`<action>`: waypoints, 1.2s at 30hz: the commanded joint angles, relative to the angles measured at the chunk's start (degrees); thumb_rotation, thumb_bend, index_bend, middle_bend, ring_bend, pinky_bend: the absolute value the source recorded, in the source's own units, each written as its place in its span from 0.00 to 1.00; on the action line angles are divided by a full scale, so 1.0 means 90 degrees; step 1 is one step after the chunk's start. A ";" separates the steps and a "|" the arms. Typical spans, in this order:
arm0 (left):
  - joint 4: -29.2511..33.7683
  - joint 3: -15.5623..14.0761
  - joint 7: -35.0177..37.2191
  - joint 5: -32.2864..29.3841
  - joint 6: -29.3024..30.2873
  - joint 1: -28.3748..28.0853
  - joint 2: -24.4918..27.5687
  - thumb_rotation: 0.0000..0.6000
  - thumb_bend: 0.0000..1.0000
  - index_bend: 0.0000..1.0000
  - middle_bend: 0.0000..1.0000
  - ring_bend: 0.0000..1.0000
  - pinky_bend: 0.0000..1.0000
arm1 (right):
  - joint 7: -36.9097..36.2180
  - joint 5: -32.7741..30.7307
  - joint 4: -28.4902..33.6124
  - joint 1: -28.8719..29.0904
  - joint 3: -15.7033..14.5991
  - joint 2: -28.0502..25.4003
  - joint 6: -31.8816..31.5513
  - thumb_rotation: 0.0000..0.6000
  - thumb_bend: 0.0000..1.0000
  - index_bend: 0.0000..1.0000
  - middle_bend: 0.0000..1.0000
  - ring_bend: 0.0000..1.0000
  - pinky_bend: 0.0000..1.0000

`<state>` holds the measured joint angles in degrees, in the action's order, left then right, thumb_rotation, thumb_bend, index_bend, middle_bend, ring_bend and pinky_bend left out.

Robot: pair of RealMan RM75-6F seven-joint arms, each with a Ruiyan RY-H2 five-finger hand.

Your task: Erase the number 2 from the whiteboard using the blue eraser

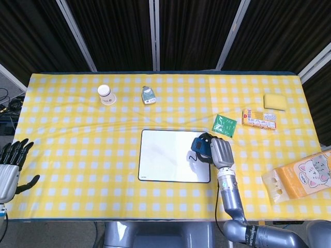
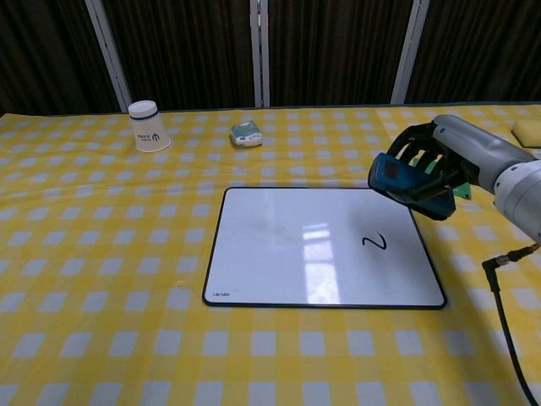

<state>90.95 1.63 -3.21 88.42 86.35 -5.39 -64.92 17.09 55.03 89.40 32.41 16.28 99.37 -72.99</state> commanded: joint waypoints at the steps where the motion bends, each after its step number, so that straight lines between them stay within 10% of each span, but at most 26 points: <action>1: -0.0005 0.0003 0.0025 0.0001 0.0008 0.0001 -0.0001 1.00 0.25 0.05 0.00 0.00 0.00 | 0.0034 0.0011 -0.0099 0.0110 0.0066 0.0278 0.0024 1.00 0.35 0.85 0.71 0.65 0.72; 36: 0.0036 -0.0047 0.0722 0.0066 -0.0147 -0.0081 0.0157 1.00 0.25 0.05 0.00 0.00 0.00 | -0.0111 0.0246 -0.2330 0.0792 0.0356 0.2430 0.0622 1.00 0.35 0.86 0.71 0.66 0.72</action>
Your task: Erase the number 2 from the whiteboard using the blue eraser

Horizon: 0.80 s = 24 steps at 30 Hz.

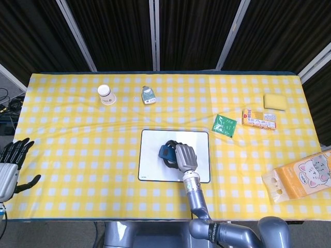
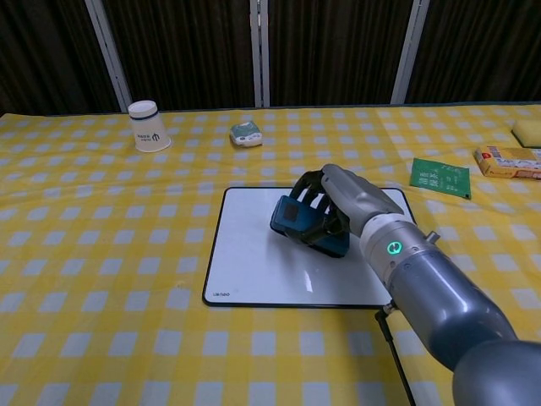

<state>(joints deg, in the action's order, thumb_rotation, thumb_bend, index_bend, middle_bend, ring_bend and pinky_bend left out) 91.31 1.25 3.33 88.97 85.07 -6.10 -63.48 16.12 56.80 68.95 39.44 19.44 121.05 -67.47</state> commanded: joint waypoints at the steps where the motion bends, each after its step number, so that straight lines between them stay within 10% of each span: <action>1: -0.0009 -0.0011 -0.0006 0.0008 -0.0016 -0.0006 -0.0007 1.00 0.25 0.05 0.00 0.00 0.00 | 0.0002 0.0083 -0.0088 0.0008 0.0010 0.0015 0.0005 1.00 0.35 0.86 0.71 0.66 0.72; 24: 0.0075 -0.0031 -0.0016 0.0002 -0.0096 -0.0053 0.0005 1.00 0.25 0.05 0.00 0.00 0.00 | -0.0015 0.0003 0.0283 -0.0694 -0.0021 -0.0826 -0.0077 1.00 0.35 0.86 0.71 0.66 0.72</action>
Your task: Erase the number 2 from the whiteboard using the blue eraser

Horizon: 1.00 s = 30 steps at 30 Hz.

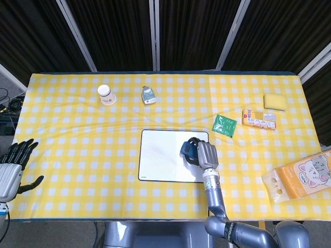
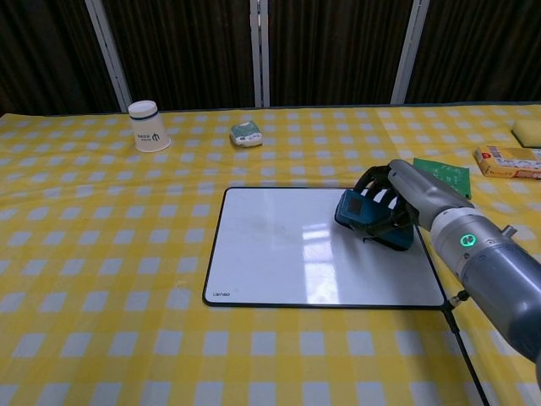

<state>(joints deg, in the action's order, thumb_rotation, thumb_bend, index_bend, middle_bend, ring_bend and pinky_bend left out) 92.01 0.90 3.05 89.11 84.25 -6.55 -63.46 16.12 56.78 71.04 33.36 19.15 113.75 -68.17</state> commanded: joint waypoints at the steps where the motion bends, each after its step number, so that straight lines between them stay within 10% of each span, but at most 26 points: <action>1: 0.0002 0.0015 0.0034 -0.0027 -0.0011 -0.0008 0.0009 1.00 0.25 0.05 0.00 0.00 0.00 | 0.0006 0.0008 0.0066 -0.0008 -0.0002 0.0008 0.0022 1.00 0.35 0.86 0.71 0.66 0.72; 30: -0.0005 -0.0045 0.0055 0.0044 -0.0024 -0.0023 0.0015 1.00 0.25 0.05 0.00 0.00 0.00 | 0.0263 0.0113 -0.0711 0.0629 0.0325 0.0807 0.0379 1.00 0.36 0.86 0.71 0.66 0.72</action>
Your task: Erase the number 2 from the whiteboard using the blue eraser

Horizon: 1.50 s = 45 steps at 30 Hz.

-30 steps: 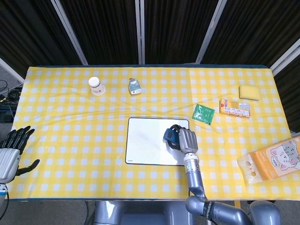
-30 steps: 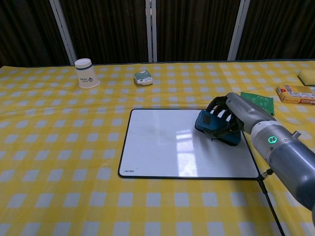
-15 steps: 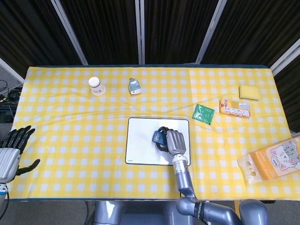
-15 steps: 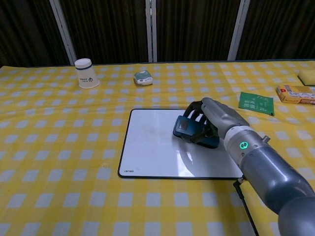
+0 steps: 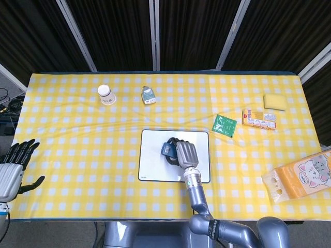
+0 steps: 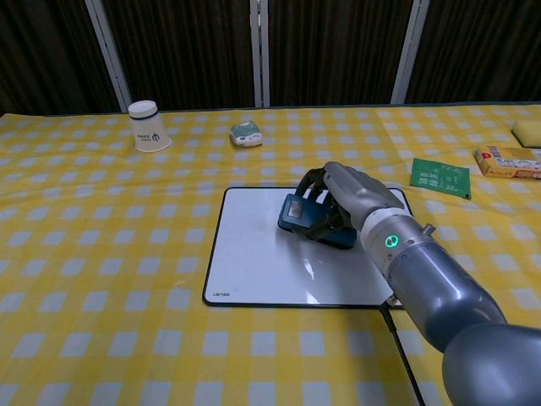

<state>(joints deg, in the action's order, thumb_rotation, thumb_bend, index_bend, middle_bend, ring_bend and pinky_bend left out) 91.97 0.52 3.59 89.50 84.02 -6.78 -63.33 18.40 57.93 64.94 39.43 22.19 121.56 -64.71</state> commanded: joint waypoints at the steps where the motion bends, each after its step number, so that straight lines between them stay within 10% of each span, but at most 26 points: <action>1: 0.0002 0.0000 -0.0005 -0.0005 0.0006 0.0004 0.0001 1.00 0.25 0.05 0.00 0.00 0.00 | 0.0018 -0.0017 -0.0040 -0.0070 -0.0028 -0.0098 -0.0006 1.00 0.36 0.86 0.71 0.66 0.72; 31: 0.0052 0.0002 -0.0072 0.0017 0.0025 -0.0010 0.0000 1.00 0.25 0.05 0.00 0.00 0.00 | 0.0371 -0.0043 0.0677 -0.0564 -0.0215 -0.0966 -0.0461 1.00 0.36 0.86 0.71 0.66 0.72; 45: 0.0102 -0.0036 -0.0324 0.0092 0.0130 0.0045 -0.0040 1.00 0.25 0.05 0.00 0.00 0.00 | 0.0116 0.0540 0.2503 -0.1588 -0.0872 -0.3115 -0.0826 1.00 0.36 0.86 0.71 0.66 0.72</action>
<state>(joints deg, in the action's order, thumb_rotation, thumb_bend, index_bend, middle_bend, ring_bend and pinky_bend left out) 92.82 0.24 0.76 90.26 85.11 -6.42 -63.65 20.97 60.84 84.42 27.56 16.75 97.11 -71.89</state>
